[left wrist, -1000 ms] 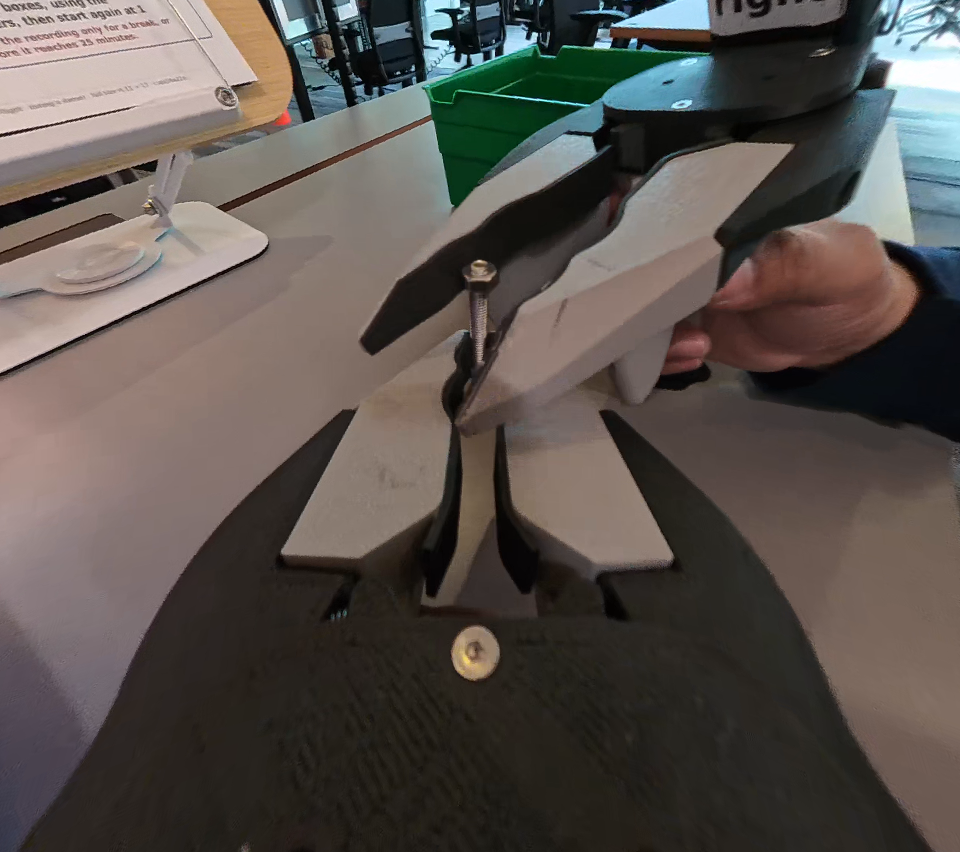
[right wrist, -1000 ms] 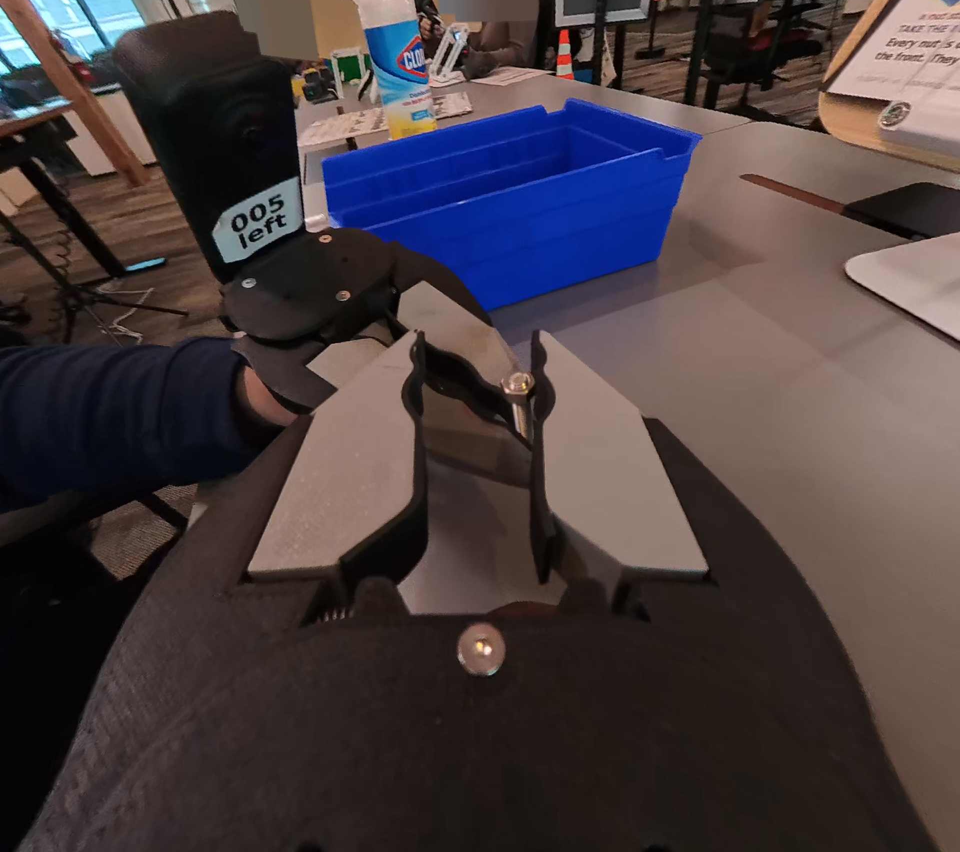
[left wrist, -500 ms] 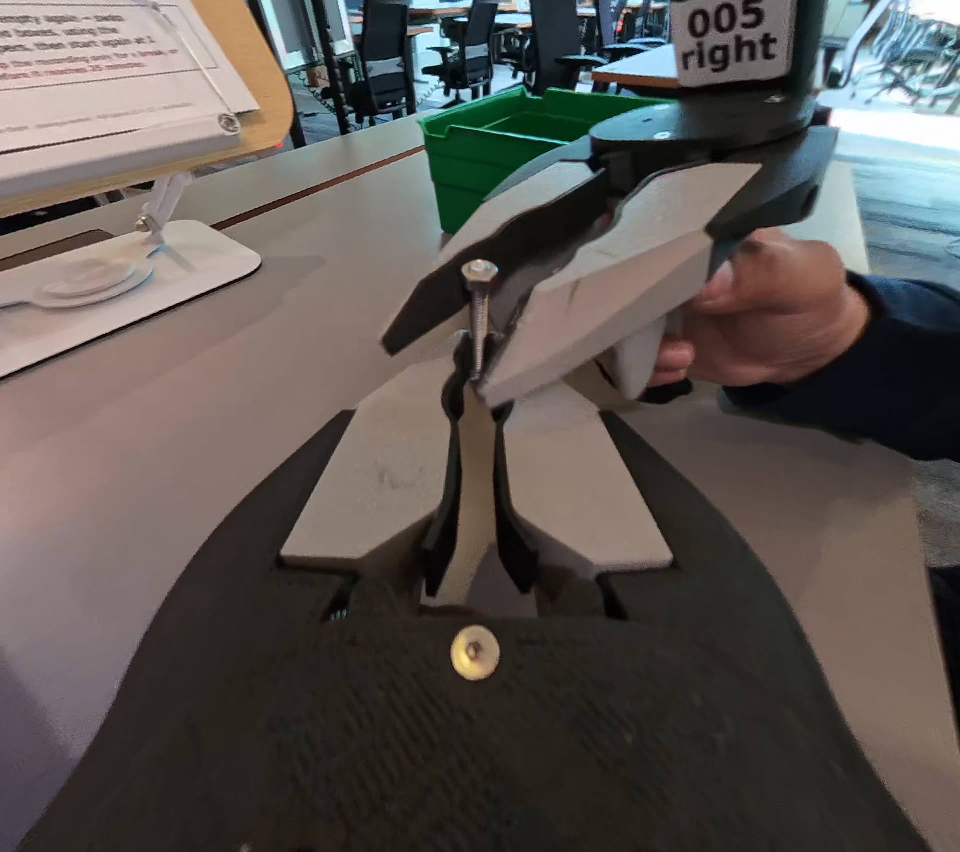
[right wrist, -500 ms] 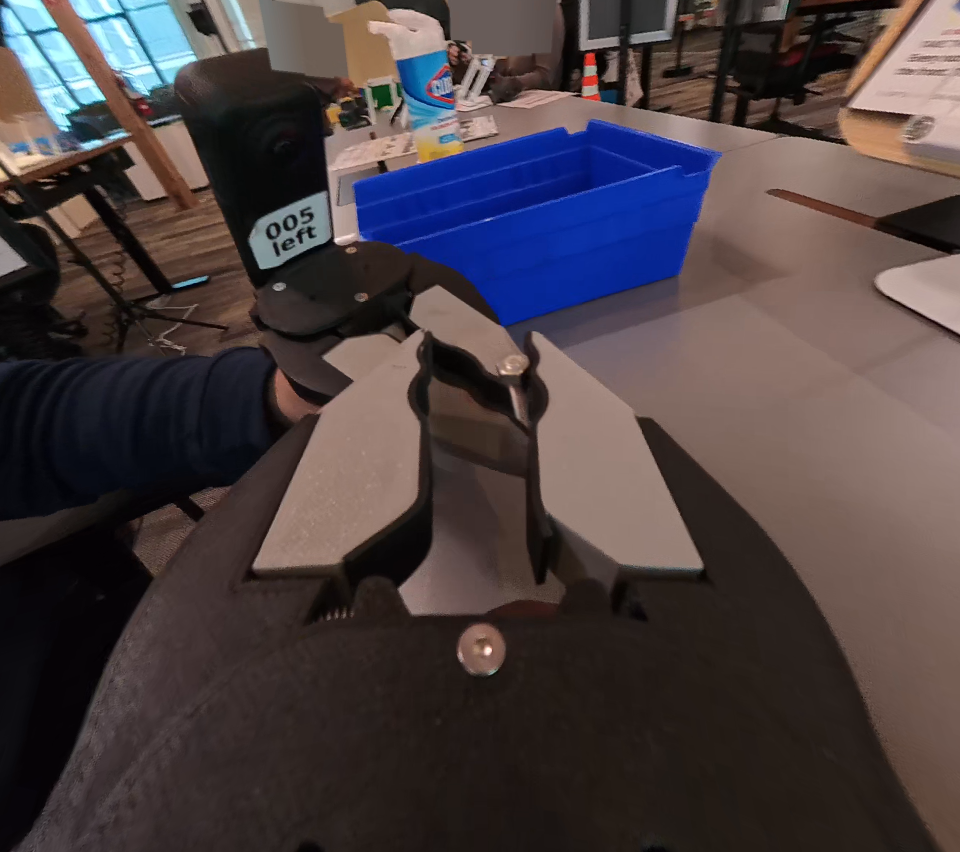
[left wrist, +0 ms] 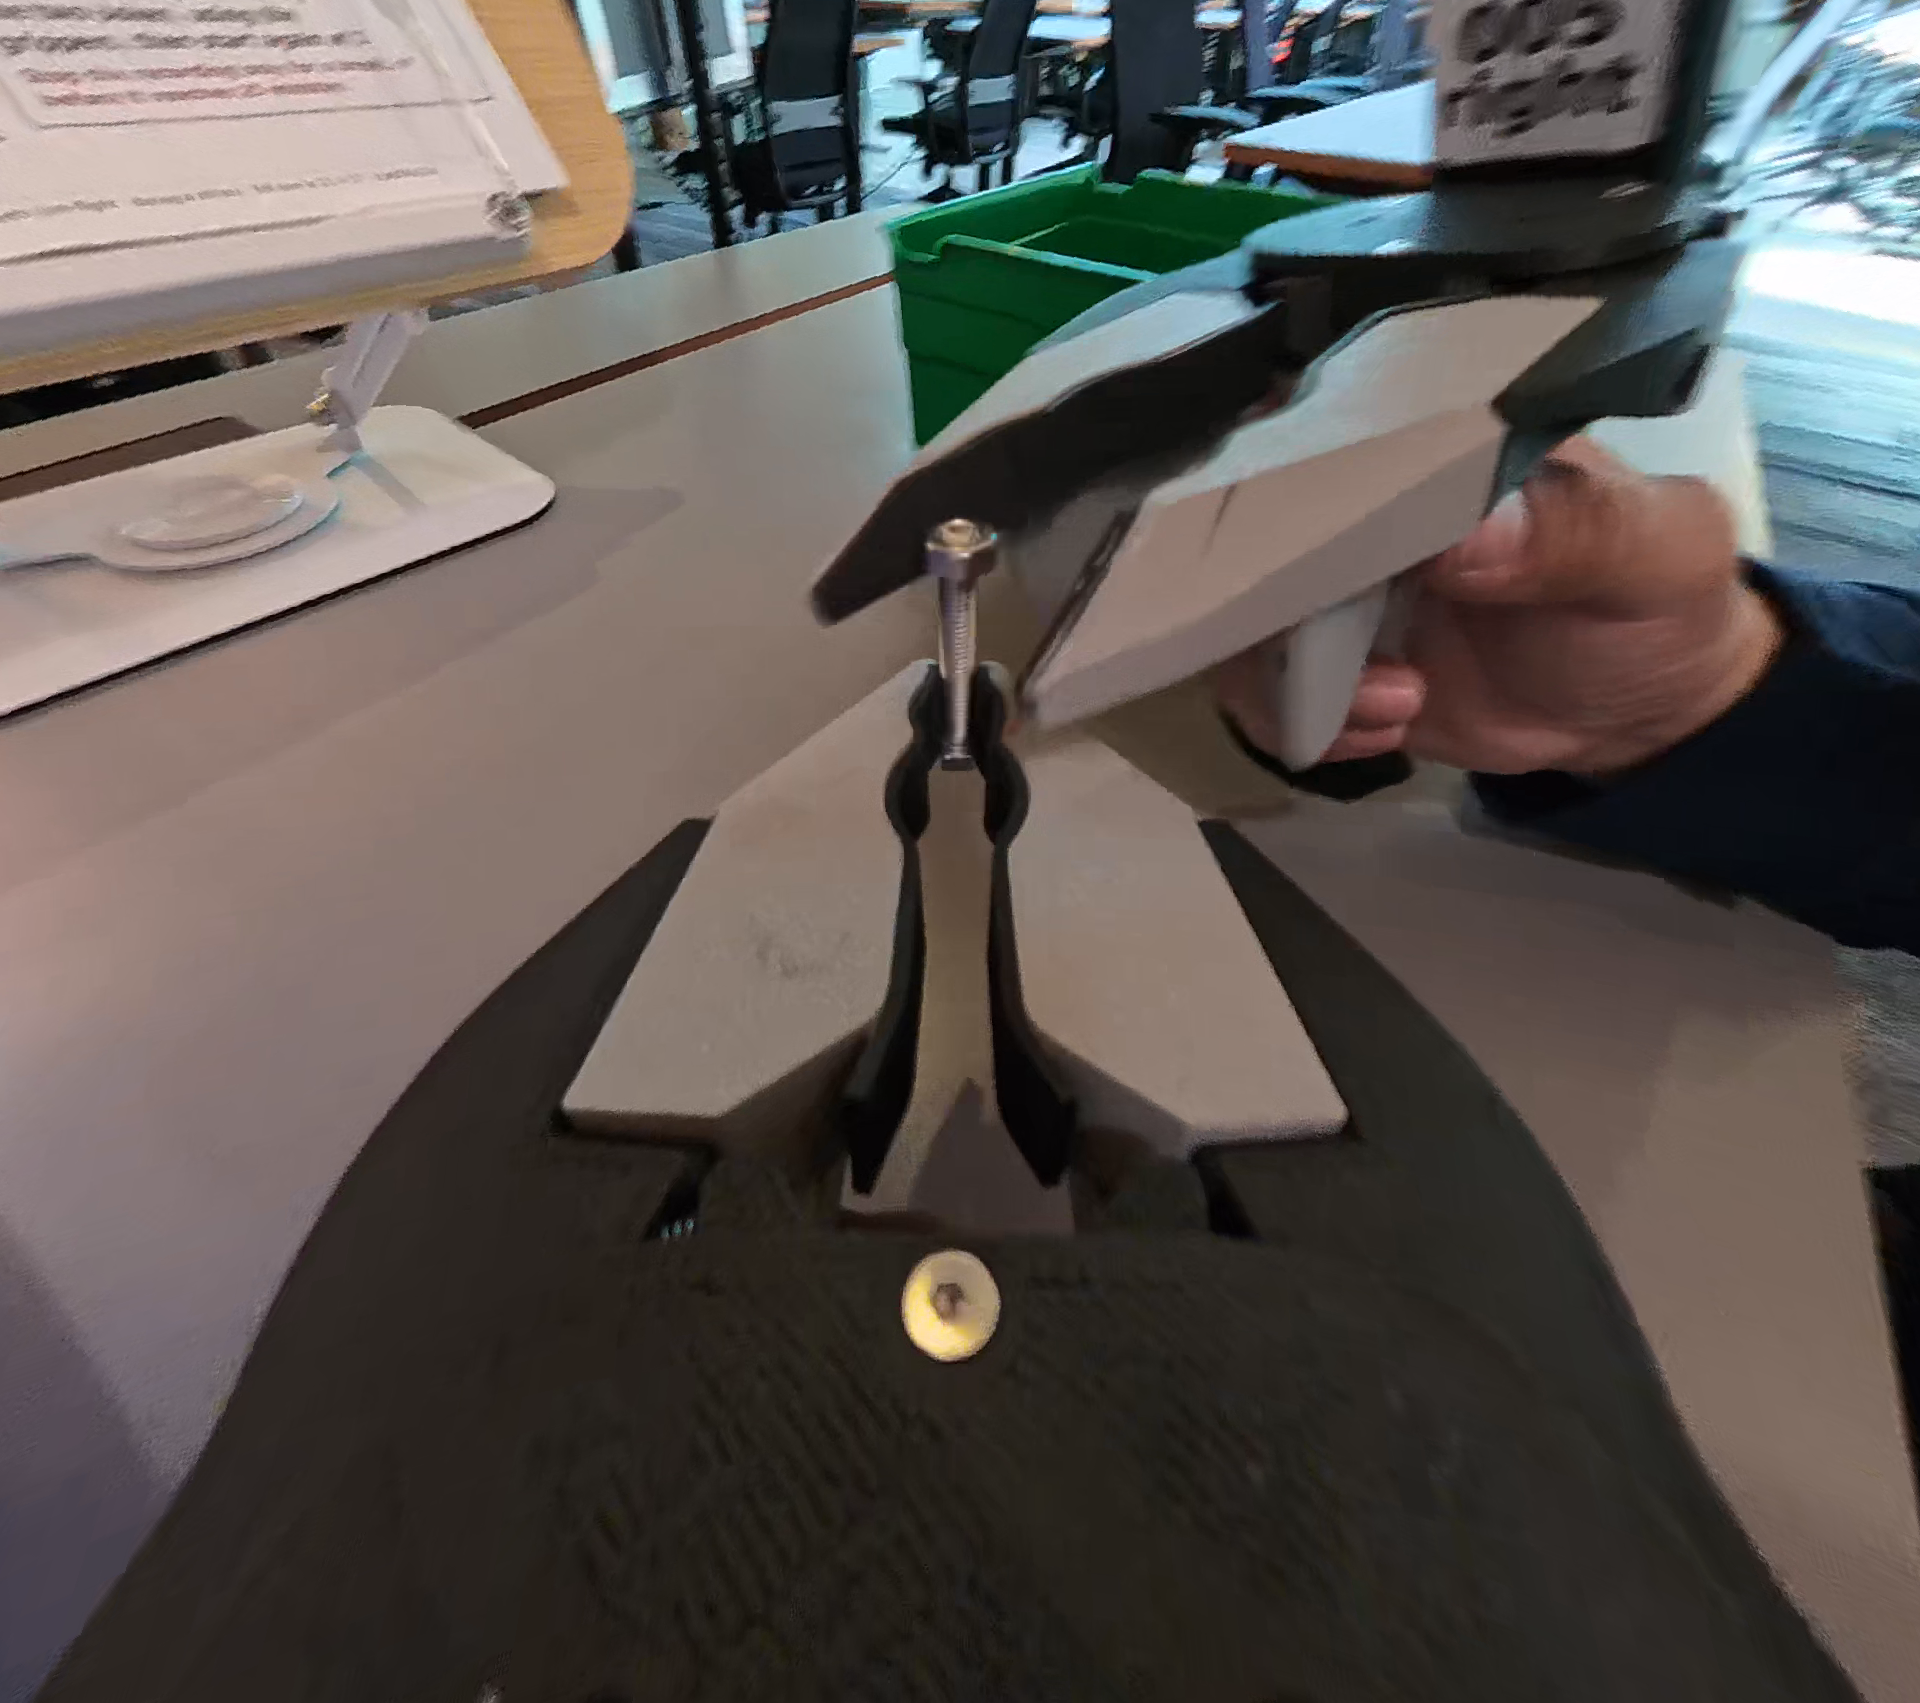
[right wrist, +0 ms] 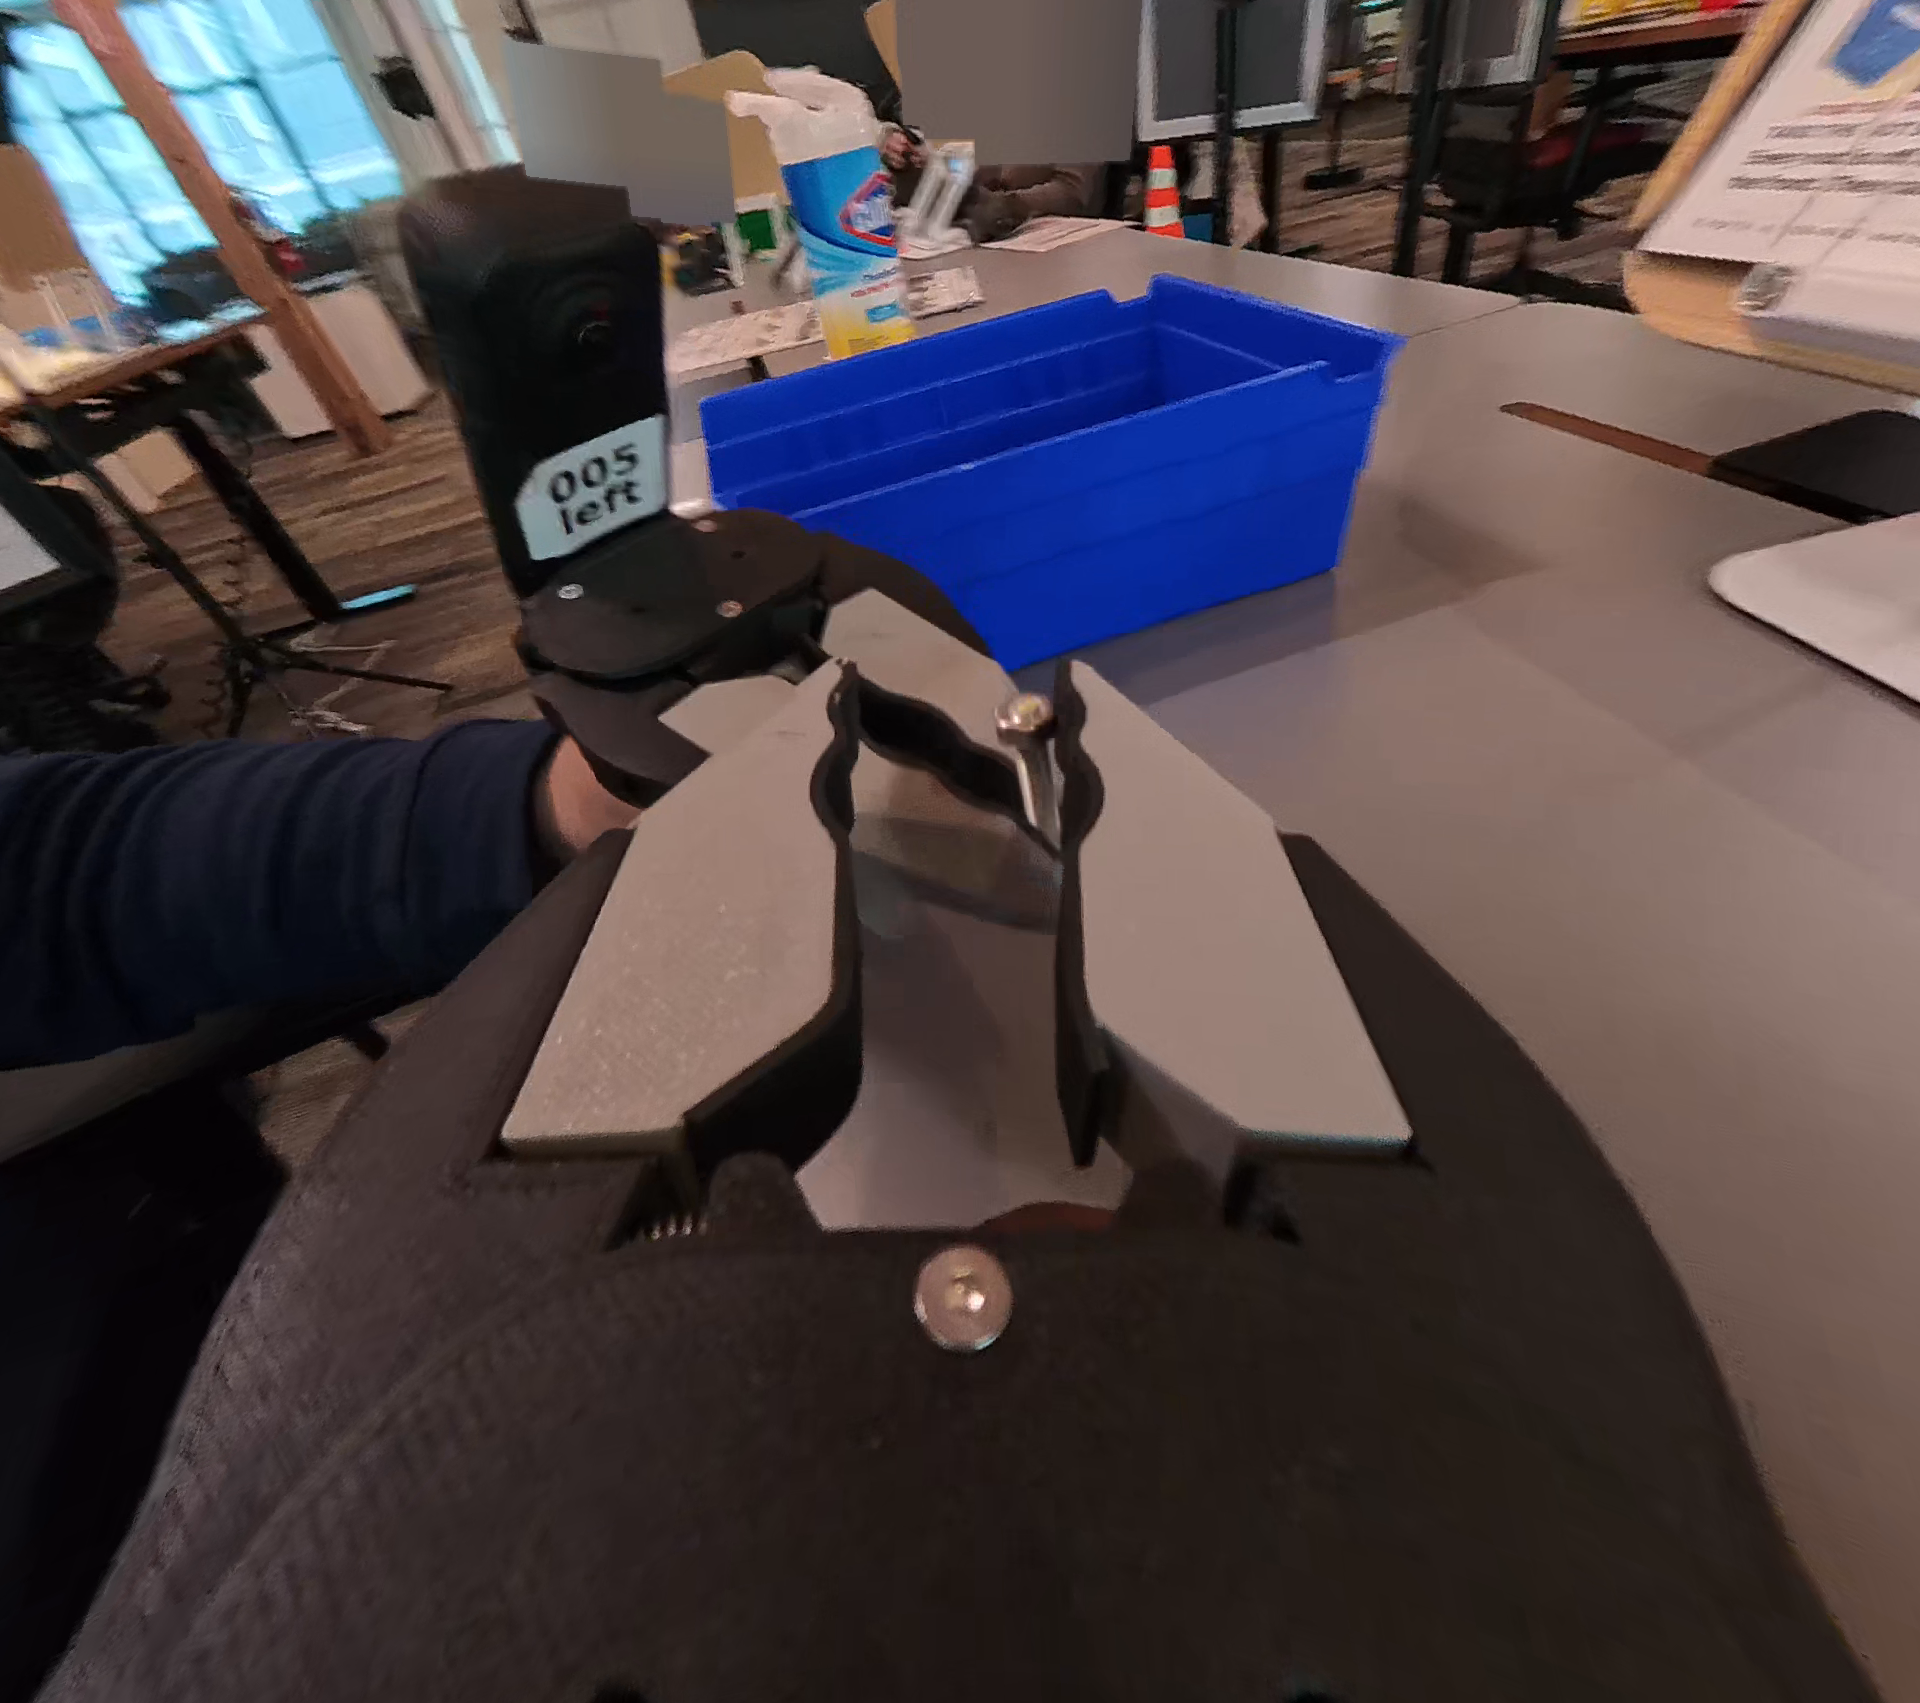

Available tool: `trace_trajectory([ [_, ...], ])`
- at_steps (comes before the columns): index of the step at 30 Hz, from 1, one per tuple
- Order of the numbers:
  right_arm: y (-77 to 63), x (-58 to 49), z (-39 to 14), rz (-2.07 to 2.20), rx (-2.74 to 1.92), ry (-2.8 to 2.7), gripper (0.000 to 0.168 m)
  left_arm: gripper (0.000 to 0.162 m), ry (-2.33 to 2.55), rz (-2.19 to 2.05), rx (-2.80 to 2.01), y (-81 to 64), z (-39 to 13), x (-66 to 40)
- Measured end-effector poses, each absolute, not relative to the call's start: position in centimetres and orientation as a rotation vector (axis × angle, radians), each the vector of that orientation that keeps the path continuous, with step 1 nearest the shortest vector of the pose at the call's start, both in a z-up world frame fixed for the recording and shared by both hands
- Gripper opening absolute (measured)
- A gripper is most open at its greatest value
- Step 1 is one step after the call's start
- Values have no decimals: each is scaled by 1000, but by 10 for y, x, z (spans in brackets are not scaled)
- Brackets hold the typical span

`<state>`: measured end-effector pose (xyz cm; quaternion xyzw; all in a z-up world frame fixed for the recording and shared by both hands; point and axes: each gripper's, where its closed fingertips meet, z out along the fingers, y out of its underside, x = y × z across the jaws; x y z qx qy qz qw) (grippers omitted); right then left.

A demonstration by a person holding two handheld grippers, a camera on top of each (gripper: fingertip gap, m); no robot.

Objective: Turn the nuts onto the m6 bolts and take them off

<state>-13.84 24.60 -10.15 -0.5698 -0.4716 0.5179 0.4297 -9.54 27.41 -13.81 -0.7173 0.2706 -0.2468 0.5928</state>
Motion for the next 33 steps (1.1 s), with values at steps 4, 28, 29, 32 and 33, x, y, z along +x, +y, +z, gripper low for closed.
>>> trace_trajectory([
  [4, 246, -141, -103, 1305, -1431, -1183, 37, 2, 663, -546, -1664, 272, -139, -91],
  [28, 260, -128, -96, 1262, -1435, -1111, 31, 2, 555, -545, -1693, 282, -139, -108],
  [29, 261, -127, -97, 1262, -1438, -1109, 30, 2, 554, -554, -1692, 281, -139, -108],
  [32, 254, -132, -102, 1262, -1438, -1153, 27, 2, 590, -546, -1693, 279, -141, -103],
  [33, 252, -135, -104, 1254, -1438, -1171, 27, 2, 615, -556, -1684, 277, -141, -99],
])
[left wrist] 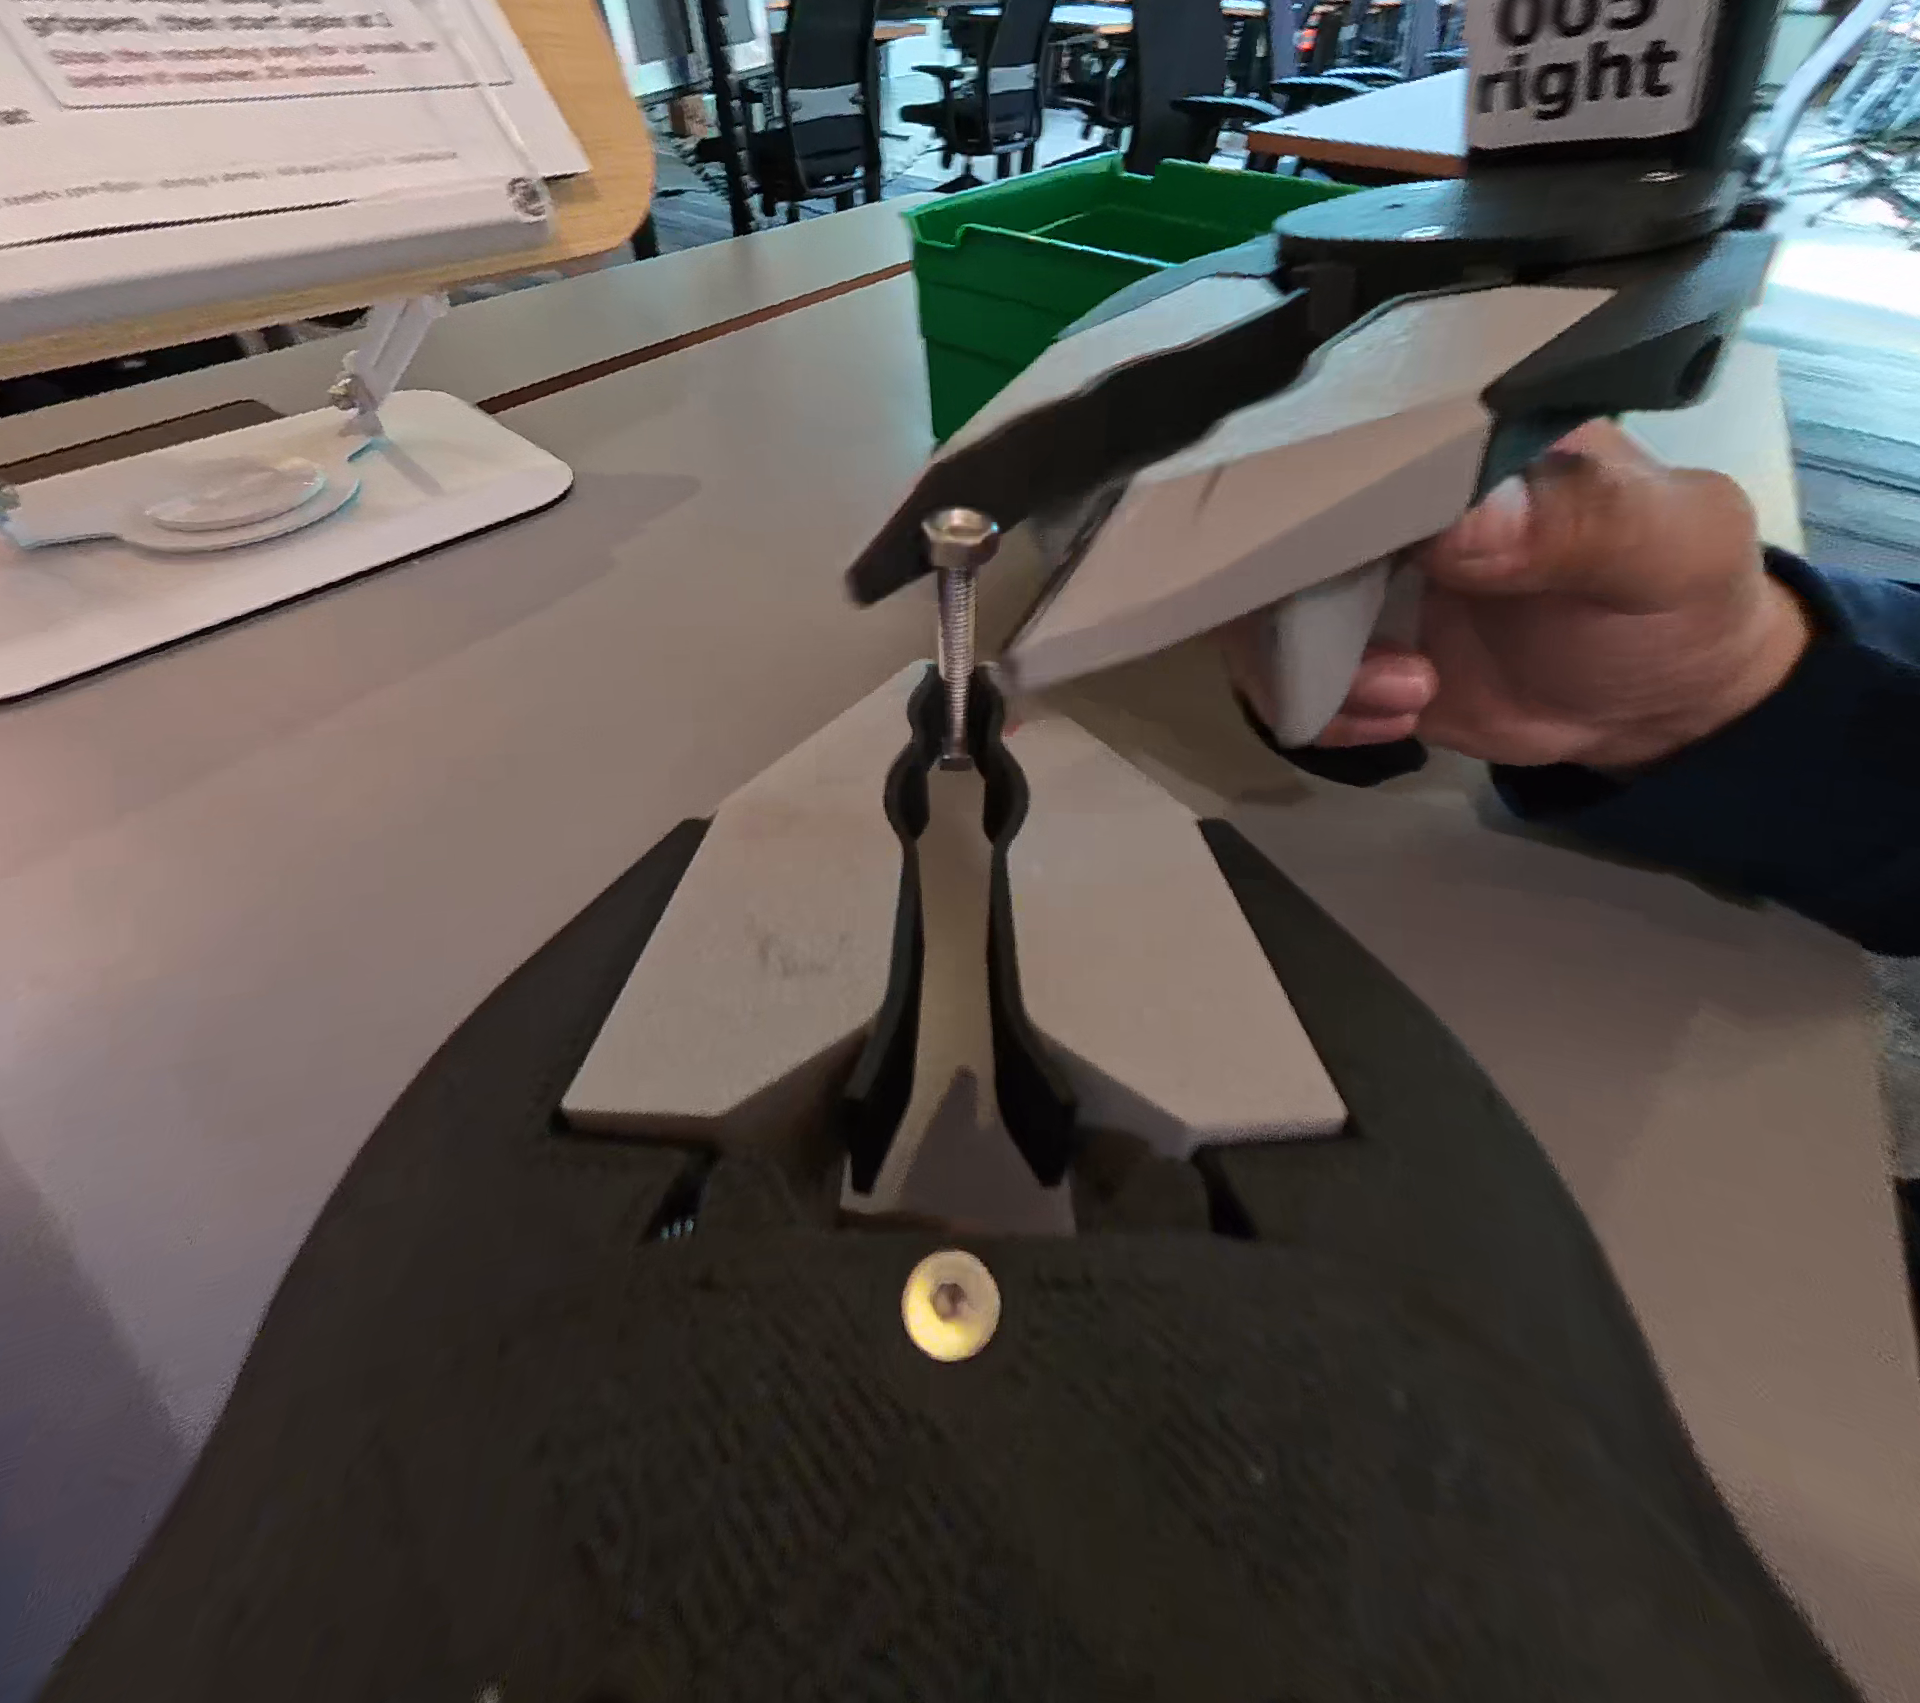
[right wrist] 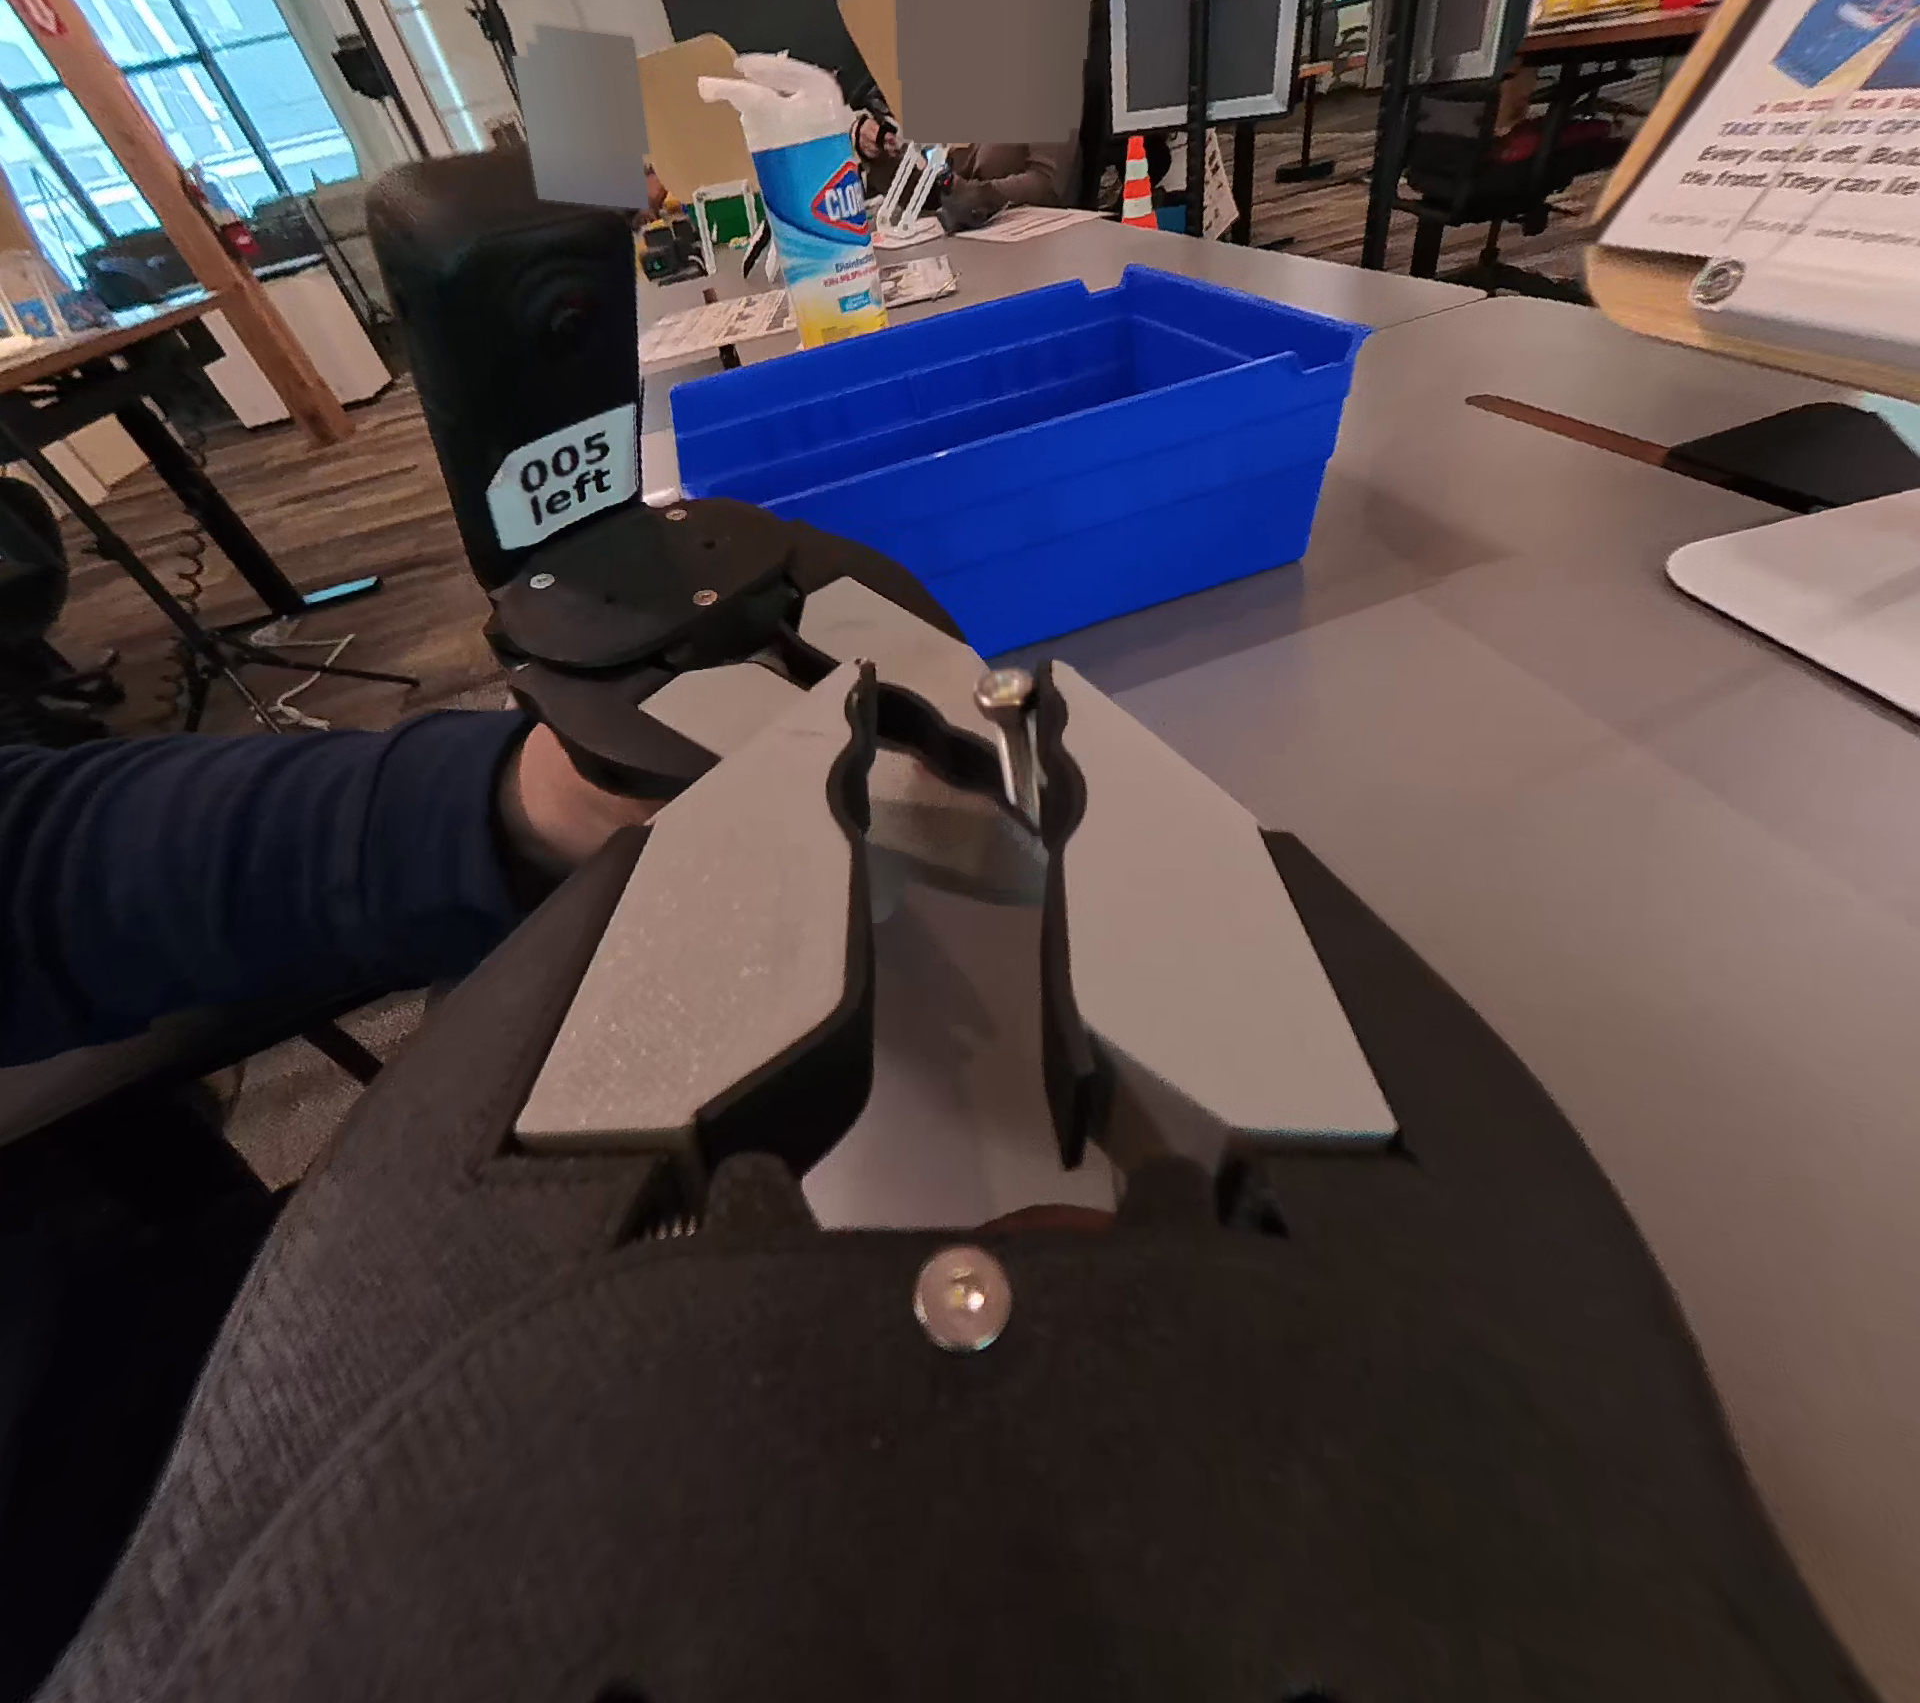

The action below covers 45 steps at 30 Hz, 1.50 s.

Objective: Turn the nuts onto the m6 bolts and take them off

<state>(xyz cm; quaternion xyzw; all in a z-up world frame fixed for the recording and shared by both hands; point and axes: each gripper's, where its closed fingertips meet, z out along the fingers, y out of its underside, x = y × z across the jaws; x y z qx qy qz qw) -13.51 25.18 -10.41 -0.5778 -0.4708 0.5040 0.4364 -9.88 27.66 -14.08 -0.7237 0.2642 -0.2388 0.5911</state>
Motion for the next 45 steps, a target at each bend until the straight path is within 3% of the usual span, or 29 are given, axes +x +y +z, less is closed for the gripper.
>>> trace_trajectory([
  [5, 248, -142, -111, 1219, -1447, -1211, 33, 3, 680, -536, -1681, 273, -145, -89],
  [45, 262, -133, -105, 1057, -1424, -1155, 25, 2, 543, -476, -1724, 286, -145, -114],
])
